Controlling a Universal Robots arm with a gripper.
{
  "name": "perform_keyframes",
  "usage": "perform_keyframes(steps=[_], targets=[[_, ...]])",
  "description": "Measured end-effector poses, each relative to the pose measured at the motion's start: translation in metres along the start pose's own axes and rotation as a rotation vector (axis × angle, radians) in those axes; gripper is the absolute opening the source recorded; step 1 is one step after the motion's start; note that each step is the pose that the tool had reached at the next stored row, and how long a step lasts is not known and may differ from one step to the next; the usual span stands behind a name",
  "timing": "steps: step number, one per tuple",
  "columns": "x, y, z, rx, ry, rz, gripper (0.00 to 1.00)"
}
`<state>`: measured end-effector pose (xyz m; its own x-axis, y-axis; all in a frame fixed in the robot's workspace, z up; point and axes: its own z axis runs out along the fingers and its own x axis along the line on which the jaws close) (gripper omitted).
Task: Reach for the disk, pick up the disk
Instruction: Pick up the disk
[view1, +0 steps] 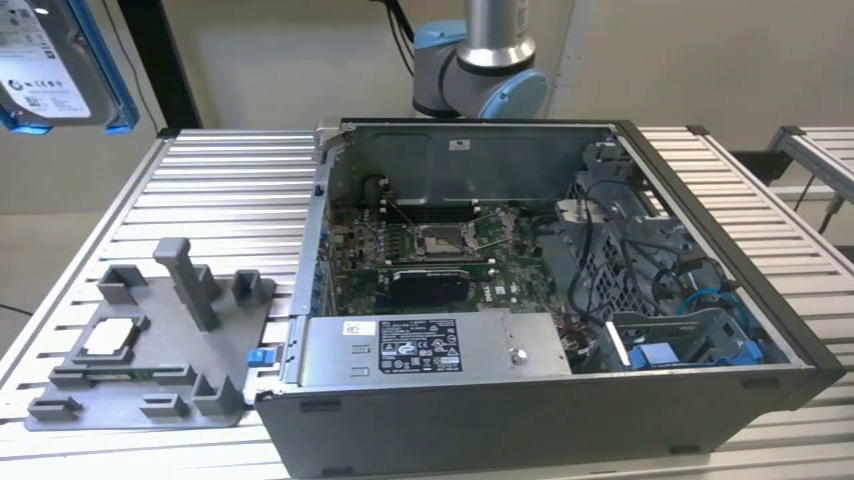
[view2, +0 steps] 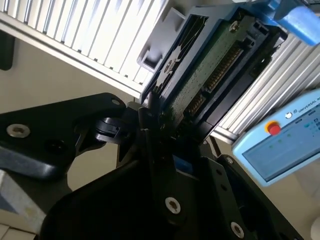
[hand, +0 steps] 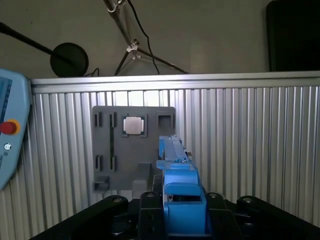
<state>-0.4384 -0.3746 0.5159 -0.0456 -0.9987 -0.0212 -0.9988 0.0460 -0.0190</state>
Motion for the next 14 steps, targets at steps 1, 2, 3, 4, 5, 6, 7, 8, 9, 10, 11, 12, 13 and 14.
perform_keyframes(steps=[1,2,3,4,5,6,7,8,9,10,11,12,13,14], targets=[[-0.0001,-0.0024,0.0000,0.0000,0.0000,0.000,0.00],[-0.0002,-0.0049,0.0001,0.0000,0.0000,-0.001,0.00],[-0.0003,-0.0073,0.0001,0.0000,0.0000,-0.002,0.00],[-0.0004,-0.0103,0.0001,-0.0002,0.0000,-0.002,0.00],[-0.0005,-0.0132,0.0002,-0.0001,0.0000,-0.003,0.00],[-0.0006,-0.0164,0.0003,-0.0001,-0.0001,-0.003,0.00],[-0.0006,-0.0199,0.0004,-0.0001,-0.0001,-0.004,0.00],[-0.0007,-0.0230,0.0004,-0.0002,0.0000,-0.005,0.00],[-0.0008,-0.0265,0.0005,-0.0002,-0.0001,-0.005,0.00],[-0.0009,-0.0299,0.0006,-0.0001,-0.0001,-0.006,0.00],[-0.0010,-0.0330,0.0006,-0.0002,-0.0001,-0.007,0.00],[-0.0011,-0.0361,0.0007,-0.0001,-0.0002,-0.008,0.00],[-0.0012,-0.0385,0.0008,-0.0002,-0.0002,-0.009,0.00],[-0.0013,-0.0412,0.0008,-0.0002,-0.0001,-0.009,0.00]])
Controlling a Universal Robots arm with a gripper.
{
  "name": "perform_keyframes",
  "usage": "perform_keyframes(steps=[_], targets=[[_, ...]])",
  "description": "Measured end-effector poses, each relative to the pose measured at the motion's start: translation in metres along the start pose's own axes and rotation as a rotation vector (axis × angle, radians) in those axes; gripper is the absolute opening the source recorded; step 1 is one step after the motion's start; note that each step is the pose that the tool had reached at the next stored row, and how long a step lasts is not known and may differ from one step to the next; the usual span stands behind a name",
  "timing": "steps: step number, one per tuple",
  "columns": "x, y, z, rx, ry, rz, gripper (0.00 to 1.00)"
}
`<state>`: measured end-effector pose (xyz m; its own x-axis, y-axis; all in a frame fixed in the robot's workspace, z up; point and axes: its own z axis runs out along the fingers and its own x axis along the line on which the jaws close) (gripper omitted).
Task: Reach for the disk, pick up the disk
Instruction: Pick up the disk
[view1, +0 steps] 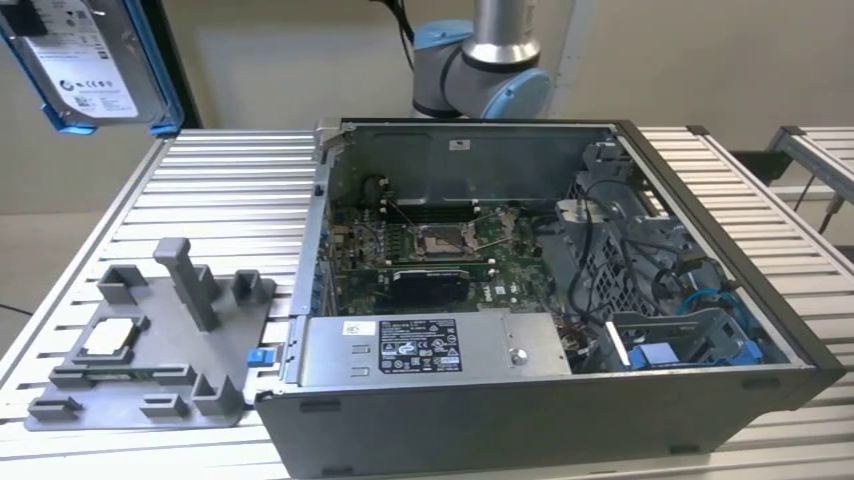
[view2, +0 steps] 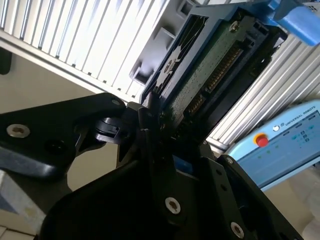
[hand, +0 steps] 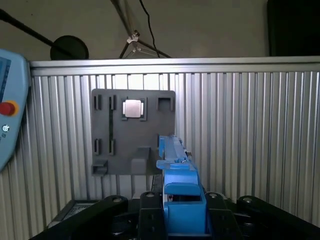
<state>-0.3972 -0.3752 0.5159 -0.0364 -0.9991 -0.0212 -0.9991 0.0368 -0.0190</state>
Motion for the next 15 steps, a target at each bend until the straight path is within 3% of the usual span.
perform_keyframes(steps=[15], targets=[[-0.0011,-0.0313,0.0006,-0.0002,-0.0002,-0.010,0.00]])
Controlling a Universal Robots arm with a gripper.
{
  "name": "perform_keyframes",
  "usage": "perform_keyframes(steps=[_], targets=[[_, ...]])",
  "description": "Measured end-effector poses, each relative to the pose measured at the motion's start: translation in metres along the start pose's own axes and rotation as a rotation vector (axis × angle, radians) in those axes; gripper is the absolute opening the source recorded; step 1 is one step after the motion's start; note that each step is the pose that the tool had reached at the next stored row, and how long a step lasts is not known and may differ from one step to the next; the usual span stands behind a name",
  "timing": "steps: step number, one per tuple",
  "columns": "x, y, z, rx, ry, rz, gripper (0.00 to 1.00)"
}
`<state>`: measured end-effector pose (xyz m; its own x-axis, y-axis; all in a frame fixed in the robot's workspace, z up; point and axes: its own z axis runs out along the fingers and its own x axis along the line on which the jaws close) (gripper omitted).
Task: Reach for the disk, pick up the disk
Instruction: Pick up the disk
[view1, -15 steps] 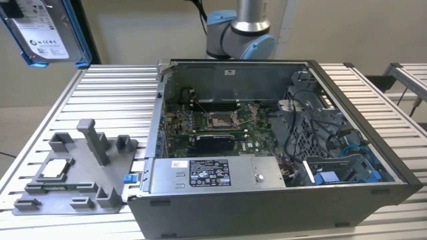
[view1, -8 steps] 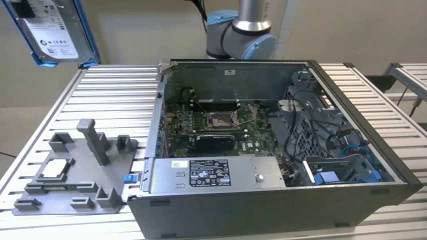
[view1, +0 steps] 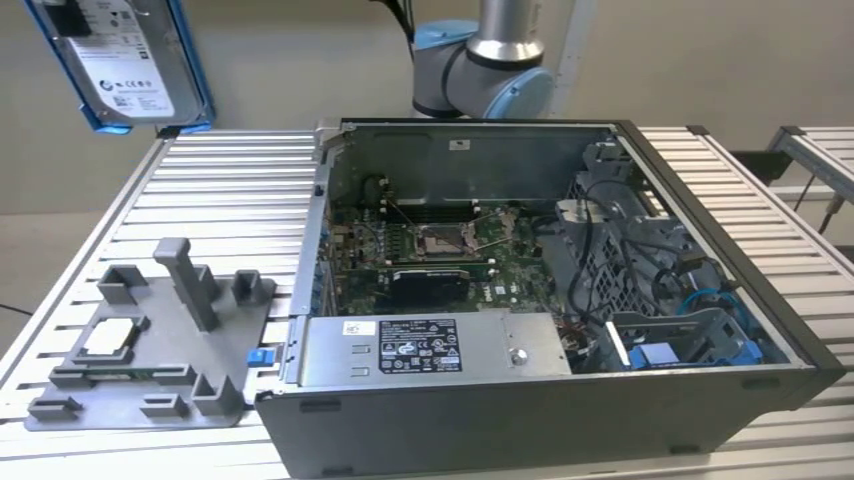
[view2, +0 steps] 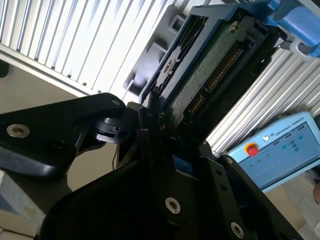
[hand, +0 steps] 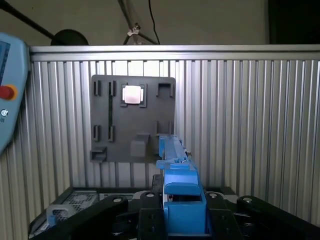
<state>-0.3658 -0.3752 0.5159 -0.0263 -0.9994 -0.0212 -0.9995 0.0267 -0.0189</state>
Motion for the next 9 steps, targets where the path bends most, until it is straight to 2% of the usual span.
perform_keyframes(steps=[9], targets=[[-0.0004,-0.0143,0.0003,-0.0001,-0.0001,-0.005,0.00]])
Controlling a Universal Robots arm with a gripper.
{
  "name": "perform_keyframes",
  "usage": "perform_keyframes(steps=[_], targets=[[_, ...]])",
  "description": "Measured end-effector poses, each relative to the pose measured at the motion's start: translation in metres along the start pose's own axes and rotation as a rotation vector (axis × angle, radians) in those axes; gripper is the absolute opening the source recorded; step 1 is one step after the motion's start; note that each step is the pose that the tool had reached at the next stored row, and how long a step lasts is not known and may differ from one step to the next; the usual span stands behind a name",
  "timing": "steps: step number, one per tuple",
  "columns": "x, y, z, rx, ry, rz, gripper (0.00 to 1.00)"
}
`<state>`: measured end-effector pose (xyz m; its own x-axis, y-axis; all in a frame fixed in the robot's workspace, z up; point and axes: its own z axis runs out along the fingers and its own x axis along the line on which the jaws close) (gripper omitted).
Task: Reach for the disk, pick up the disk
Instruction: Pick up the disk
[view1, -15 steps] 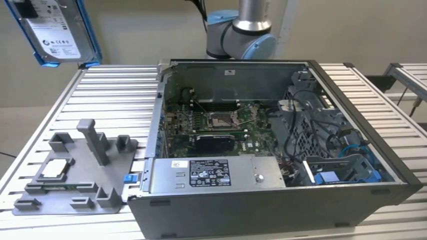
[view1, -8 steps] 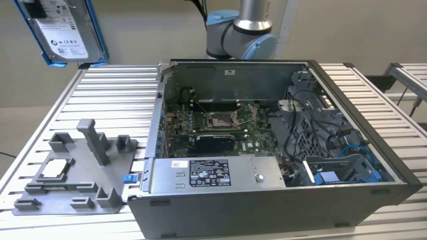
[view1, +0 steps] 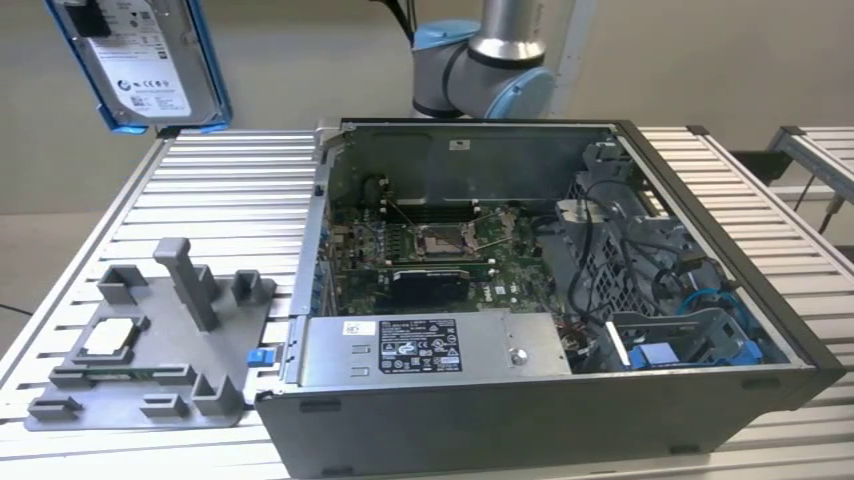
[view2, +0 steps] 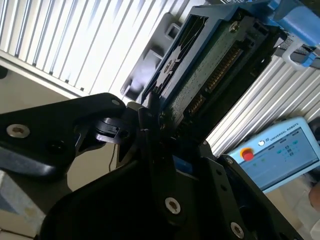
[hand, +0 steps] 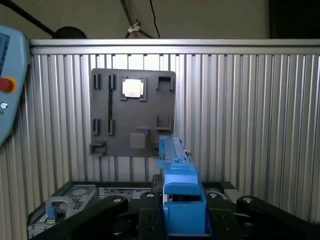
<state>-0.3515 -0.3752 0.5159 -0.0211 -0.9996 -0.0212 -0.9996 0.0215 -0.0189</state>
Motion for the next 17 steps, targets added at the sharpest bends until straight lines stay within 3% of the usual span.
perform_keyframes(steps=[17], targets=[[-0.0006,-0.0298,0.0006,-0.0003,-0.0002,-0.010,0.00]])
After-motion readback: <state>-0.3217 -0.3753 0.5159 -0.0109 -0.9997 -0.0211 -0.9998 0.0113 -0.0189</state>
